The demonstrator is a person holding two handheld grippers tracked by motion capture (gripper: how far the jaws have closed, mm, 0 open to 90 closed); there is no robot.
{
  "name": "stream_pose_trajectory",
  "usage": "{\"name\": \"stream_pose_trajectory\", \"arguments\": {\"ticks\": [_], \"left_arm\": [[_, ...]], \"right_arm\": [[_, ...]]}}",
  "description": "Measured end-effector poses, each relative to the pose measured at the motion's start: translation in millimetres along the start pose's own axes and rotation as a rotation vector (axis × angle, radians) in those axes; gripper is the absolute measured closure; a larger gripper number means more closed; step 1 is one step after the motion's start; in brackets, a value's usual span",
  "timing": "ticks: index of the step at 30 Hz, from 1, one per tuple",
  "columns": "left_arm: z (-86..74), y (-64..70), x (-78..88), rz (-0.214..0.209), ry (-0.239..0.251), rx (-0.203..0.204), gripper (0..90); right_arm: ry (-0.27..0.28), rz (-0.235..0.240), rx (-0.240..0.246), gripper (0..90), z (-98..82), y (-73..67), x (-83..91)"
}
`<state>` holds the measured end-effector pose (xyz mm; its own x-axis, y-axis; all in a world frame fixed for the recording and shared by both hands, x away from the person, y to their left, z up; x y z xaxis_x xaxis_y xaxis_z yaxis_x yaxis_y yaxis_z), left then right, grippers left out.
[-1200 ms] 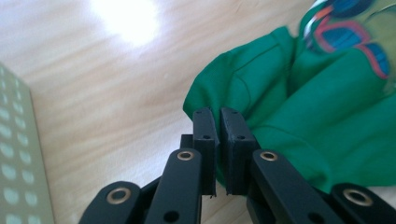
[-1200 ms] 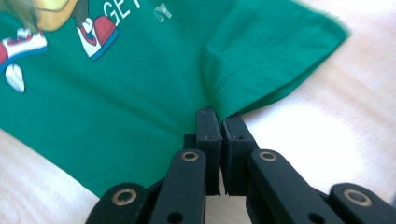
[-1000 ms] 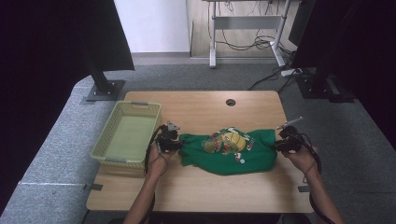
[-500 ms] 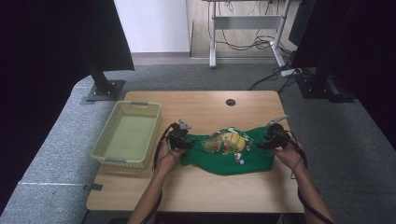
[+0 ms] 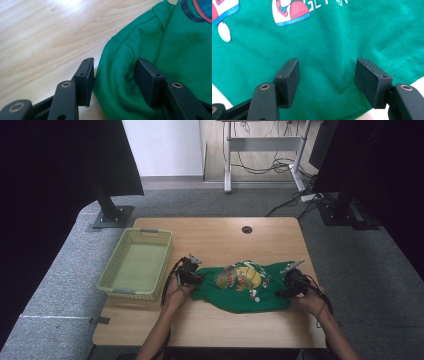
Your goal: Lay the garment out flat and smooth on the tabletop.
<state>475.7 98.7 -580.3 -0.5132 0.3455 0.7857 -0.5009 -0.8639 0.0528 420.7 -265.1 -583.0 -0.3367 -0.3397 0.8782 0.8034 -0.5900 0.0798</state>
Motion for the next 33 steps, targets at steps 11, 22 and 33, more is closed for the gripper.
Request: {"name": "stream_pose_trajectory", "arguments": {"ticks": [11, 22, 33], "left_arm": [[29.4, -0.8, 26.9, -0.032, 0.055, -0.043, 43.4], [22.5, 7.8, -8.5, -0.063, -0.073, -0.105, 40.6], [19.3, 16.1, -12.5, -0.148, -0.081, -0.097, 80.7]], "right_arm": [[0.042, -0.051, 0.009, 37.6, 12.1, 5.0, 31.8], [0.034, -0.065, 0.024, 30.2, 44.0, 53.4, 1.6], [-0.007, -0.001, 0.008, 79.5, 36.6, 49.0, -18.4]]}}
Point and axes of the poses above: each handheld gripper's, and its own axes: x roughly backward along the jaws, z roughly out of its top, y roughly to its right, the point moved 6 cm from there along -x, roughly forward along the jaws, and after that the axes turned 11 degrees about x, right-handed, at the moved point
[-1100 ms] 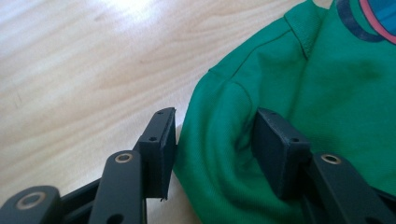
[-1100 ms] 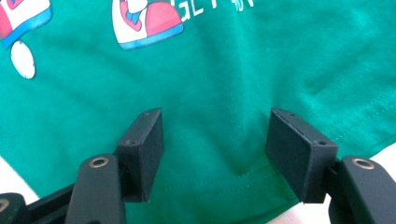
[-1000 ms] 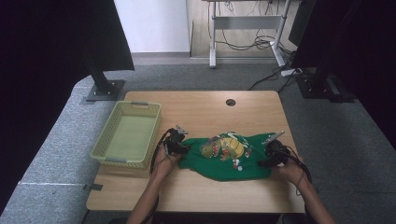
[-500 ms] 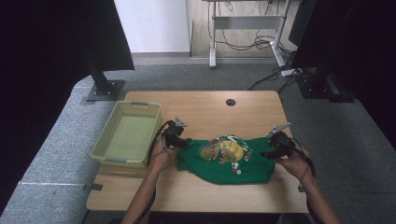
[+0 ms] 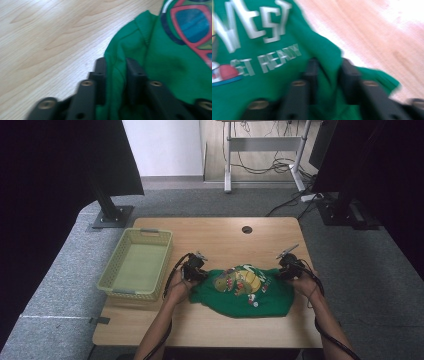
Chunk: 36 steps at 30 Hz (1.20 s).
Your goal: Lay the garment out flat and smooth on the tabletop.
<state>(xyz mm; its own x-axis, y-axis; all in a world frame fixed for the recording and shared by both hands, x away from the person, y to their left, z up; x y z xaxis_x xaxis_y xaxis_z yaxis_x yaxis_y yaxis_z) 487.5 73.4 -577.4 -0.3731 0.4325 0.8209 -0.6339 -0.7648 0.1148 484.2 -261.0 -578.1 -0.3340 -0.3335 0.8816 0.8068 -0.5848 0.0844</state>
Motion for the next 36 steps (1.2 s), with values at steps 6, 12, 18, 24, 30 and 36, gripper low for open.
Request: {"name": "stream_pose_trajectory", "arguments": {"ticks": [6, 12, 18, 24, 30, 36], "left_arm": [[15.3, -8.5, 32.7, 0.041, 0.171, 0.031, 83.5], [28.6, -15.2, 70.3, 0.067, 0.312, 0.058, 83.5], [24.4, -36.2, 91.5, 0.138, 0.393, 0.178, 67.7], [5.0, -43.0, 53.8, 0.189, 0.250, 0.210, 42.9], [16.7, -25.3, 58.9, 0.154, 0.262, 0.163, 36.0], [9.9, -12.6, 42.4, 0.125, 0.208, 0.127, 34.7]], "right_arm": [[0.011, -0.040, 0.004, 83.3, 0.3, -2.6, 22.5], [0.112, -0.053, -0.045, 83.3, 2.9, 3.3, 64.5], [0.121, -0.039, -0.109, 80.9, -13.0, 6.9, 98.3], [-0.036, 0.024, -0.102, 60.3, -35.9, -1.2, 66.9], [0.076, -0.044, -0.120, 42.5, -18.8, 8.8, 75.6], [0.105, -0.041, -0.081, 37.8, -4.5, 1.5, 49.5]]}}
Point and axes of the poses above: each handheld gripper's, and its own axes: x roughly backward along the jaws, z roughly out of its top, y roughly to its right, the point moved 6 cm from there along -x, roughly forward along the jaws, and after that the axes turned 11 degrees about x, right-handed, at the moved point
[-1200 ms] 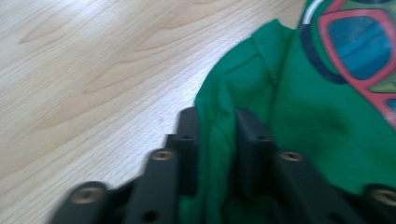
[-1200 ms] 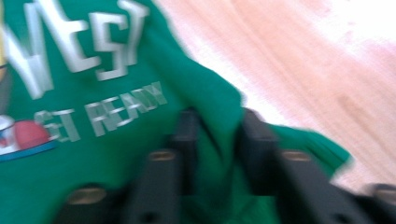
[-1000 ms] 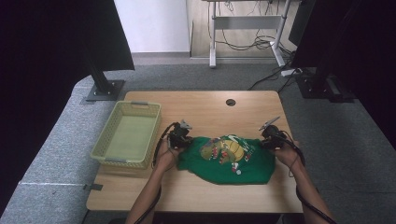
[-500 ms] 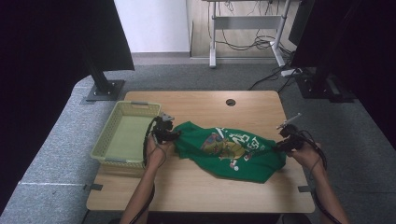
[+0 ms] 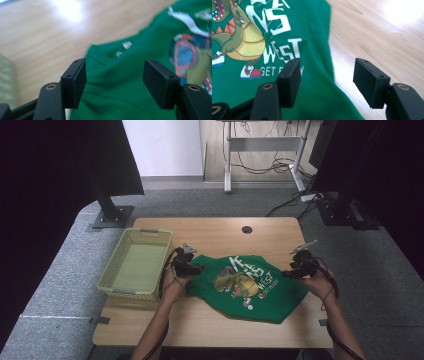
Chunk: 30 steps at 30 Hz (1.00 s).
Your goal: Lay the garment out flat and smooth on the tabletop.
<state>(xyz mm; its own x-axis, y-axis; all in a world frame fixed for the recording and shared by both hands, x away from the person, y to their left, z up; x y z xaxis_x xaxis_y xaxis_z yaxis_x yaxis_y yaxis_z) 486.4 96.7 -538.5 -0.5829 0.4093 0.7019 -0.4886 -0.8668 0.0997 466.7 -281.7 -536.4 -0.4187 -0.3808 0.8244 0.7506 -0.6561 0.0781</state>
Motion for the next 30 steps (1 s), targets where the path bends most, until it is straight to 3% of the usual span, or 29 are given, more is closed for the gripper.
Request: {"name": "stream_pose_trajectory", "arguments": {"ticks": [1, 2, 3, 4, 5, 11, 15, 17, 18, 23, 24, 25, 26, 28, 30], "left_arm": [[-11.4, 6.8, -10.2, -0.007, -0.039, -0.032, 34.7], [-11.4, 6.8, -10.2, -0.007, -0.039, -0.032, 34.6], [-11.4, 6.8, -10.2, -0.007, -0.039, -0.032, 34.6], [-20.8, 11.6, -16.7, -0.009, -0.072, -0.068, 34.6], [-23.2, 13.0, -18.3, -0.014, -0.079, -0.069, 34.4], [-34.6, 17.2, -26.3, -0.009, -0.119, -0.099, 33.8], [-36.3, 16.7, -28.5, -0.015, -0.122, -0.091, 33.2], [-35.7, 15.0, -28.6, -0.006, -0.127, -0.092, 33.2], [-35.3, 13.7, -28.7, -0.003, -0.128, -0.088, 32.0], [-34.0, 8.6, -30.5, -0.003, -0.124, -0.067, 30.0], [-31.5, 1.4, -33.7, -0.007, -0.111, -0.040, 30.0], [-31.5, 1.4, -33.7, -0.007, -0.111, -0.040, 29.1], [-29.5, 0.3, -32.7, 0.018, -0.100, -0.076, 29.1], [-28.1, 0.8, -30.4, 0.033, -0.088, -0.095, 32.0], [-22.7, 9.2, -17.6, -0.033, -0.042, -0.061, 32.2]], "right_arm": [[0.000, 0.000, 0.000, 37.3, 0.0, 0.0, 0.0], [0.000, 0.000, 0.000, 37.3, 0.0, 0.0, 0.0], [-0.021, 0.018, 0.016, 37.3, -4.0, -5.2, -19.3], [-0.021, 0.018, 0.016, 36.3, -4.0, -5.2, -19.3], [-0.035, 0.029, 0.027, 36.1, -10.1, -8.3, -33.4], [-0.057, 0.034, 0.037, 35.7, -20.5, -13.0, -41.9], [-0.052, 0.031, 0.049, 36.1, -22.9, -16.5, -40.8], [-0.059, 0.035, 0.062, 37.1, -27.1, -24.6, -36.9], [-0.069, 0.048, 0.081, 37.4, -33.2, -36.3, -31.3], [-0.091, 0.074, 0.114, 37.4, -41.1, -54.2, -23.6], [-0.091, 0.074, 0.114, 37.4, -41.1, -54.2, -23.6], [-0.091, 0.074, 0.114, 37.4, -41.1, -54.2, -23.6], [-0.128, 0.103, 0.154, 37.3, -45.8, -69.3, -17.1], [-0.120, 0.087, 0.166, 36.4, -43.1, -69.2, -13.8], [-0.072, 0.060, 0.145, 34.4, -27.6, -60.1, -8.8]]}}
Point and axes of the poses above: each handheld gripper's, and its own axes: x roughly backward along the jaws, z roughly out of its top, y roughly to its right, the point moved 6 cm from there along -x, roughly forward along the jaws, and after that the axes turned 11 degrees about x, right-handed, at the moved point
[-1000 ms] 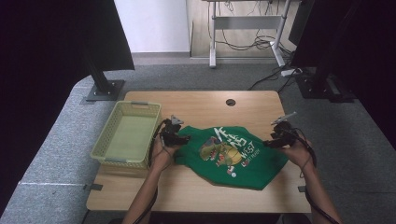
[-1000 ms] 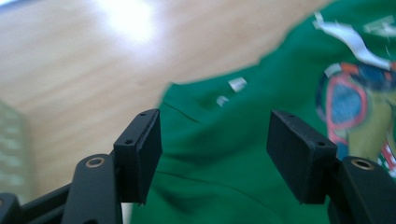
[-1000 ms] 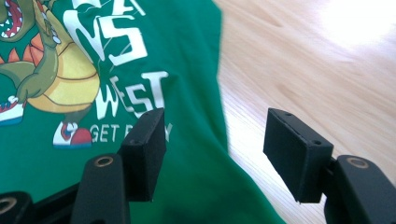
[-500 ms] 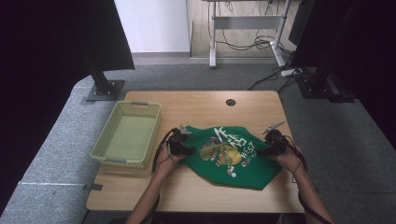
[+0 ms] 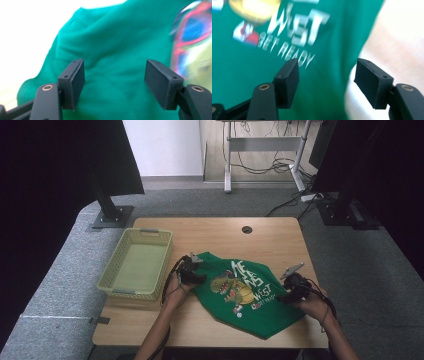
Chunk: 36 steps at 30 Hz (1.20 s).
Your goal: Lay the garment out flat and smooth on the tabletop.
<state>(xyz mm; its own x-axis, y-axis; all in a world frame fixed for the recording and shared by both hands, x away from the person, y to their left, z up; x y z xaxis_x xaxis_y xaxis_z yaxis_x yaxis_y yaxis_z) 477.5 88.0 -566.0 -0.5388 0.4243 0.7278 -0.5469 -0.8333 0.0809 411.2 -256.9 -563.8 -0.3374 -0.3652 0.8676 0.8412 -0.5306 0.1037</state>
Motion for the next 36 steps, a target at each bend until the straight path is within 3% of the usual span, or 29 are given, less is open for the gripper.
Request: {"name": "stream_pose_trajectory", "arguments": {"ticks": [2, 3, 4, 5, 9, 10, 11, 13, 14, 20, 21, 22, 23, 26, 27, 29, 30, 31, 32, 33, 34, 35, 36], "left_arm": [[0.0, 0.0, 0.0, 0.000, 0.000, 0.000, 32.2], [-0.4, 13.4, 9.6, -0.037, -0.007, -0.027, 32.2], [-0.4, 13.4, 9.6, -0.037, -0.007, -0.027, 30.3], [-5.7, 21.3, 10.6, -0.062, -0.037, -0.041, 30.1], [-9.6, 24.3, 9.3, -0.076, -0.057, -0.042, 30.0], [-21.9, 27.4, 2.4, -0.072, -0.110, -0.065, 30.0], [-25.5, 26.5, 0.0, -0.060, -0.123, -0.075, 30.0], [-27.5, 25.5, -1.3, -0.063, -0.118, -0.070, 30.0], [-28.3, 23.3, -1.3, -0.073, -0.104, -0.045, 30.0], [-26.2, 19.0, -1.8, -0.046, -0.110, -0.055, 29.7], [-26.2, 19.0, -1.8, -0.046, -0.110, -0.055, 29.7], [-22.4, 10.2, -3.8, -0.021, -0.113, -0.036, 29.1], [-21.5, 7.3, -4.4, -0.018, -0.114, -0.023, 29.1], [-19.9, 3.2, -4.7, -0.002, -0.112, -0.021, 29.0], [-18.9, 1.7, -3.6, 0.016, -0.112, -0.032, 29.6], [-18.9, 1.7, -3.6, 0.016, -0.112, -0.032, 30.9], [-15.9, 2.3, 2.7, -0.002, -0.087, -0.017, 30.9], [-15.6, 3.5, 4.3, -0.016, -0.083, -0.010, 31.3], [-15.6, 3.5, 4.3, -0.016, -0.083, -0.010, 31.2], [-16.7, 5.7, 6.0, -0.013, -0.090, -0.032, 31.2], [-16.7, 5.7, 6.0, -0.013, -0.090, -0.032, 30.7], [-18.5, 7.1, 6.0, -0.021, -0.099, -0.035, 30.7], [-18.5, 7.1, 6.0, -0.021, -0.099, -0.035, 30.7]], "right_arm": [[0.018, -0.011, 0.002, 34.4, 6.8, 4.6, 0.8], [0.018, -0.011, 0.002, 33.4, 6.8, 4.6, 0.8], [0.018, -0.011, 0.002, 33.4, 6.8, 4.6, 0.8], [0.092, -0.011, 0.030, 30.8, 44.6, 16.0, -11.1], [0.096, -0.002, 0.044, 30.7, 54.9, 16.8, -22.4], [0.096, -0.002, 0.044, 30.4, 54.9, 16.8, -22.4], [0.060, 0.028, 0.071, 30.3, 60.0, 14.0, -42.6], [0.045, 0.032, 0.079, 30.4, 59.1, 12.6, -47.3], [0.035, 0.035, 0.086, 30.5, 57.3, 11.4, -50.8], [0.041, 0.054, 0.066, 31.1, 45.5, 2.2, -49.8], [0.038, 0.059, 0.066, 31.1, 40.7, -4.6, -46.2], [0.018, 0.081, 0.094, 31.7, 32.1, -24.5, -38.3], [0.010, 0.094, 0.108, 31.8, 30.2, -31.8, -36.0], [0.000, 0.109, 0.127, 32.4, 28.5, -39.0, -33.7], [-0.012, 0.153, 0.149, 34.5, 26.9, -48.8, -29.1], [-0.005, 0.162, 0.154, 34.5, 27.3, -50.0, -26.0], [-0.005, 0.162, 0.154, 34.4, 27.3, -50.0, -26.0], [0.050, 0.105, 0.108, 34.2, 35.1, -31.7, -14.2], [0.050, 0.105, 0.108, 34.2, 35.1, -31.7, -14.2], [0.069, 0.085, 0.085, 34.2, 38.5, -22.6, -11.6], [0.069, 0.085, 0.085, 34.2, 38.5, -22.6, -11.6], [0.093, 0.046, 0.046, 34.9, 45.7, -5.6, -9.5], [0.093, 0.046, 0.046, 34.9, 45.7, -5.6, -9.5]]}}
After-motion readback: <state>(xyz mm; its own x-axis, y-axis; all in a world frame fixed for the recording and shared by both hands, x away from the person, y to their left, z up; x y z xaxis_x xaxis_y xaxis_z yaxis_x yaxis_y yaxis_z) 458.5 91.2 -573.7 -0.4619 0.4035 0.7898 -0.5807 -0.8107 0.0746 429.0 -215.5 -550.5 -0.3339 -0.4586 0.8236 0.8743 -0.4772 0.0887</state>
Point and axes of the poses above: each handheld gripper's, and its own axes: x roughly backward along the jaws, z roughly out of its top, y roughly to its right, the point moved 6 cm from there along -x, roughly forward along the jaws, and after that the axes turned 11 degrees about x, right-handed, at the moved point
